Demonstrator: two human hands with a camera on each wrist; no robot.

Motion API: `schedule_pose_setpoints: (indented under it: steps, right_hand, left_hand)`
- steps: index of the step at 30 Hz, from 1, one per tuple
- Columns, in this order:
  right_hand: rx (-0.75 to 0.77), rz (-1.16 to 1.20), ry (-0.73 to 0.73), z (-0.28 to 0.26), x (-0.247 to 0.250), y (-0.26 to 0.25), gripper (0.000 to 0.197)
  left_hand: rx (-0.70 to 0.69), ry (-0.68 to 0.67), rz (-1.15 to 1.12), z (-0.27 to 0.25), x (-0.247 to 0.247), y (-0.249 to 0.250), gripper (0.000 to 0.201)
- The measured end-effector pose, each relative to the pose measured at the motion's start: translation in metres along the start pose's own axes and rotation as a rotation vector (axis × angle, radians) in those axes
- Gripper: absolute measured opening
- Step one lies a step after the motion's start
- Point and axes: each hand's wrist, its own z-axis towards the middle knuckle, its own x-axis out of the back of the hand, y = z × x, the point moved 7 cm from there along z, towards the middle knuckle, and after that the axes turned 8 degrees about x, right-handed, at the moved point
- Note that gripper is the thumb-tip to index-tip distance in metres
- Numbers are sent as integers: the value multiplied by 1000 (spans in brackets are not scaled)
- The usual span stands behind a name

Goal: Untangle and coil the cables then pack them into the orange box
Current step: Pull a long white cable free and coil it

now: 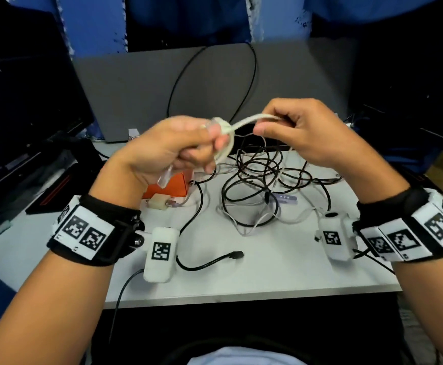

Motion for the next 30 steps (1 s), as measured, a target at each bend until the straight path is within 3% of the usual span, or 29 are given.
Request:
schedule_pose_setpoints:
  steps: [3,7,12,15,18,20,23,27,28,30]
  right_hand:
    - [-89,-118,94,0,21,35,20]
    - [-272,-226,169,-14,46,90,26]
    - [-417,-237,-49,-22,32,109,28]
    - [-438,-406,-253,-21,14,99,61]
    - [-323,-528,-262,-14,3,68,87]
    - [-170,-535,-185,-8,-1,34,89]
    - [98,-316,20,-3,1,-26,73]
    - [314,-79,441,-14,34,-79,53]
    - [329,-38,496,-18,42,-87,47]
    - [366,-24,473,-22,46,-102,36]
  left_hand:
    - [-135,108,-406,-4,31,10,32]
    - [-264,121,-817,-14,75,18,35]
    - [-123,307,-690,-10,71,6,35]
    - [-23,421,-528,-2,55,2,30]
    - [59,501,-366,5,32,-1,30]
    - [104,535,-265,8,16,-2,28]
    - [138,566,-129,11,-3,-1,27]
    - [160,630,-18,13,-8,-1,32]
    - [166,667,3,12,-4,-3,33]
    - [188,730,52,9,4,-6,33]
